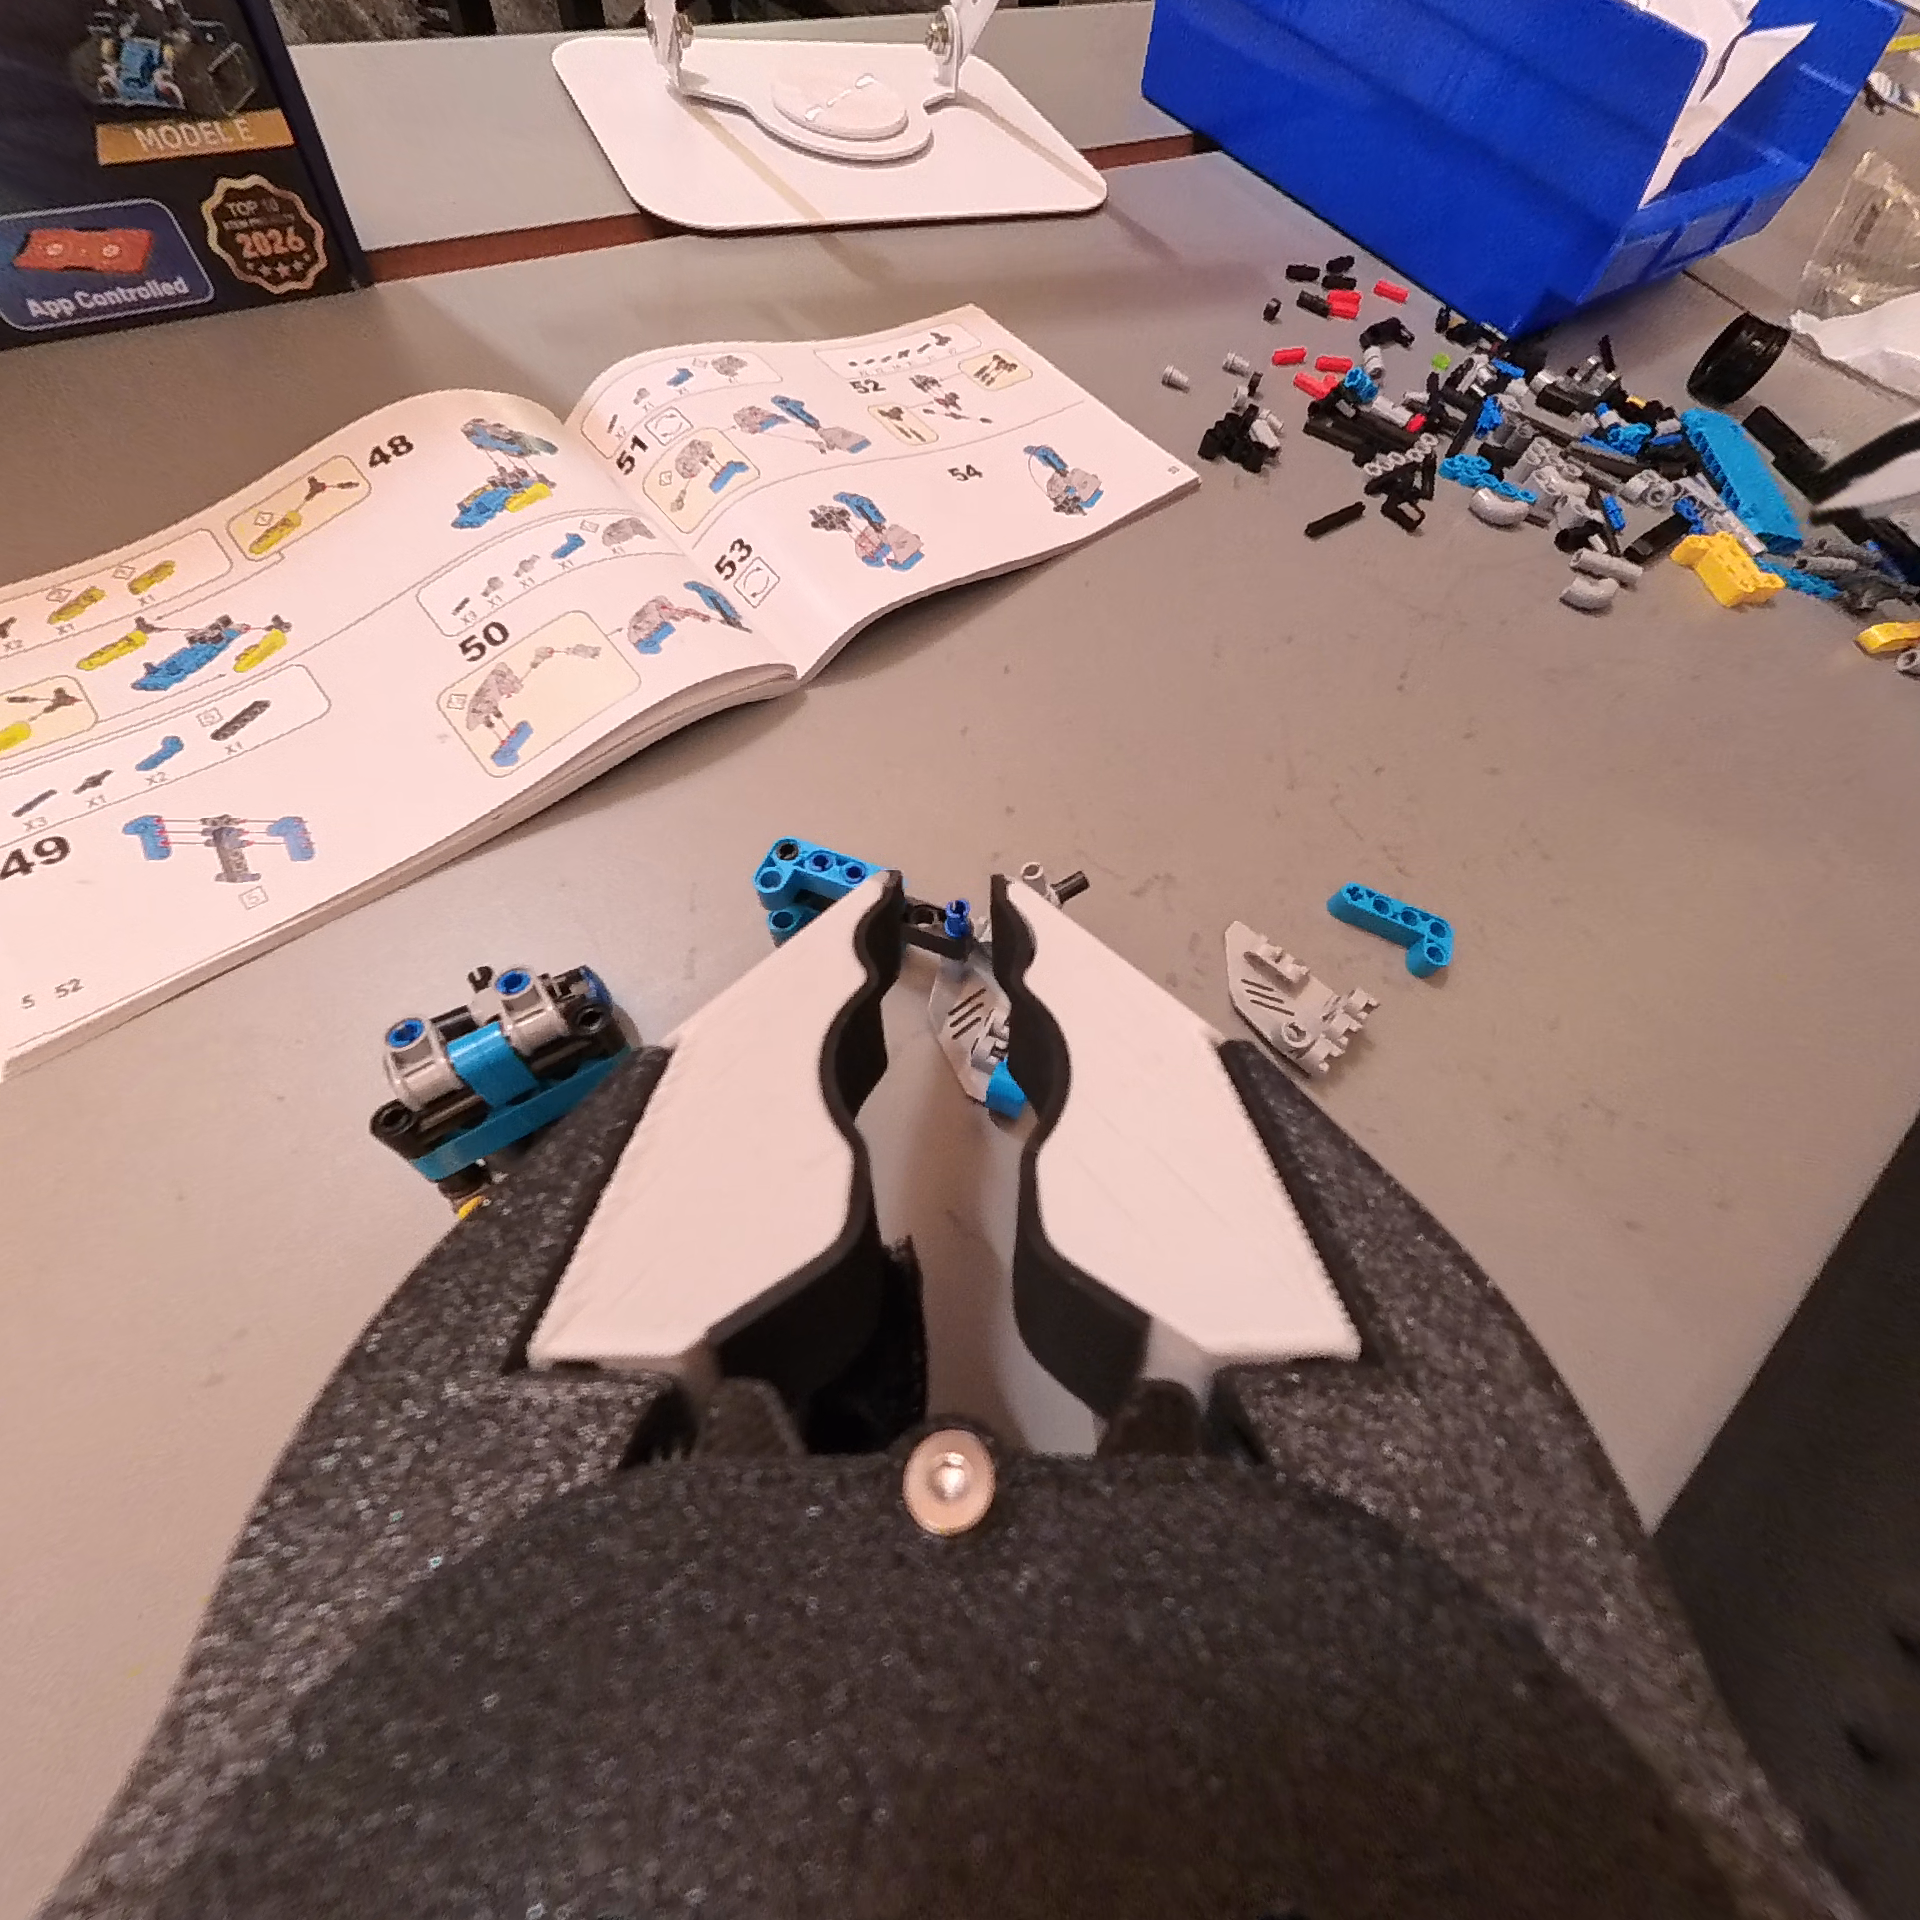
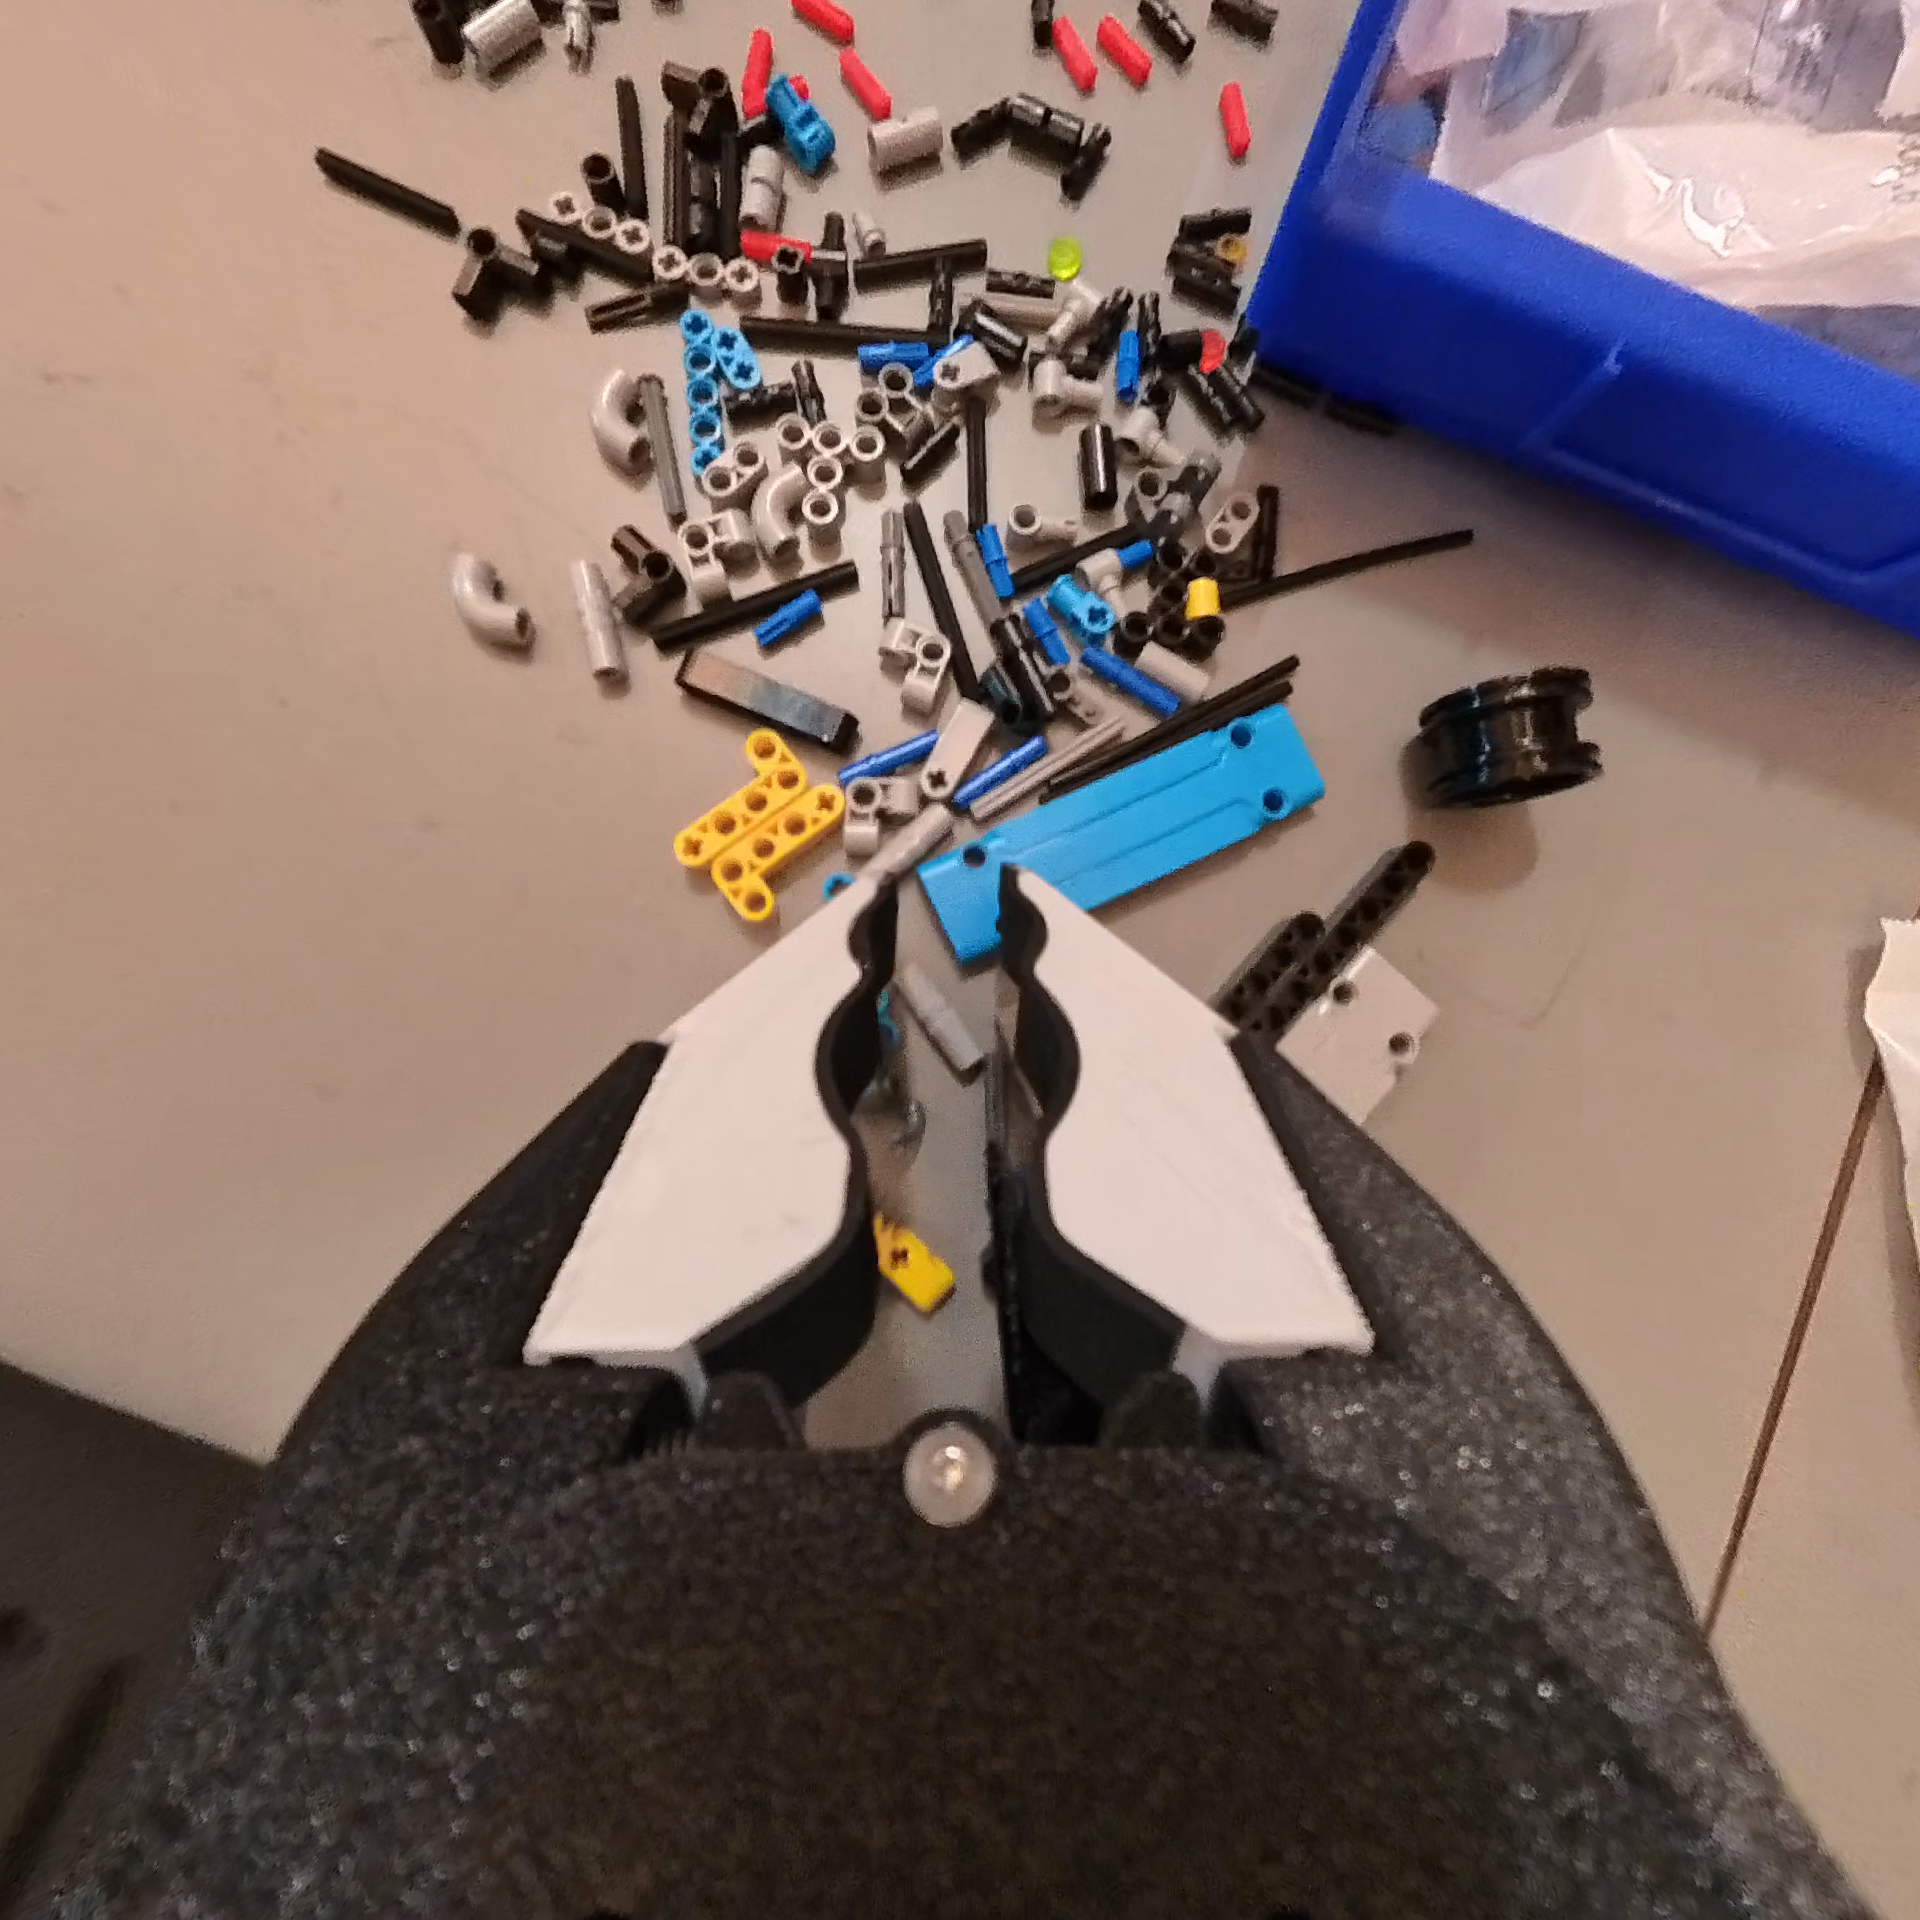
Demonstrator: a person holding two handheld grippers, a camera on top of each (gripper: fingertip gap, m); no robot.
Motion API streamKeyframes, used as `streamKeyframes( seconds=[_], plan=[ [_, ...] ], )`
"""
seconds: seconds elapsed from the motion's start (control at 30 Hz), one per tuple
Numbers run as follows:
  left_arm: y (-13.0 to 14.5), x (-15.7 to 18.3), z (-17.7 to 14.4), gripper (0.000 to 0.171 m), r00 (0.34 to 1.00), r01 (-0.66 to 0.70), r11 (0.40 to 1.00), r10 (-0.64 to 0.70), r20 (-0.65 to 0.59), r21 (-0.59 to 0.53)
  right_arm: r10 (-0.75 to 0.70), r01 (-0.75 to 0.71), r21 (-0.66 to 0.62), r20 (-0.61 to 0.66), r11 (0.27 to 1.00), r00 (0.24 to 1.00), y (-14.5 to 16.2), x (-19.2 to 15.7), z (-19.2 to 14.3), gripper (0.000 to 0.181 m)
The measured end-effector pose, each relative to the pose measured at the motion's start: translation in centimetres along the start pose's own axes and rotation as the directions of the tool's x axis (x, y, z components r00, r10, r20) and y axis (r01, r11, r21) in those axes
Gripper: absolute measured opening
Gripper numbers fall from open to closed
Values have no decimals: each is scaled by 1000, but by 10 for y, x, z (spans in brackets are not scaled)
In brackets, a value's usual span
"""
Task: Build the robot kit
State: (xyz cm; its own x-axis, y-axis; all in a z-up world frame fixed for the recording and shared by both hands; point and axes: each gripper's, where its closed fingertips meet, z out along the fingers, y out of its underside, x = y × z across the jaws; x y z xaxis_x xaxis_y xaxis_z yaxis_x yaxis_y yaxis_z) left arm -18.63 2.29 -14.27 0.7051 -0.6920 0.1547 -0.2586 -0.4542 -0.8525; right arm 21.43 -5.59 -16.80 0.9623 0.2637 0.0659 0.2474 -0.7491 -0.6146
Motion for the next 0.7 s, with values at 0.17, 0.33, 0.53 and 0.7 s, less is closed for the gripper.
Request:
streamKeyframes(
  seconds=[0.17, 0.33, 0.53, 0.7],
  plan=[
    [0, 1, 0, 16, 1000, 1, 1000, -1, -4, -1, -3, 0, -54, -51, 999, 999, 26, 20, -16, 19],
    [0, 0, 0, 16, 1000, 1, 1000, -1, 0, -2, -26, 25, -93, -6, 995, 1000, 49, 11, -32, 19],
    [1, -1, 1, 16, 1000, 0, 1000, 0, 6, -6, -5, 10, -69, 63, 998, 998, 60, -12, -43, 19],
    [1, -2, 1, 16, 1000, 3, 1000, -3, 7, -5, -18, 26, -69, 114, 997, 993, 61, -29, -44, 19]
  ],
)
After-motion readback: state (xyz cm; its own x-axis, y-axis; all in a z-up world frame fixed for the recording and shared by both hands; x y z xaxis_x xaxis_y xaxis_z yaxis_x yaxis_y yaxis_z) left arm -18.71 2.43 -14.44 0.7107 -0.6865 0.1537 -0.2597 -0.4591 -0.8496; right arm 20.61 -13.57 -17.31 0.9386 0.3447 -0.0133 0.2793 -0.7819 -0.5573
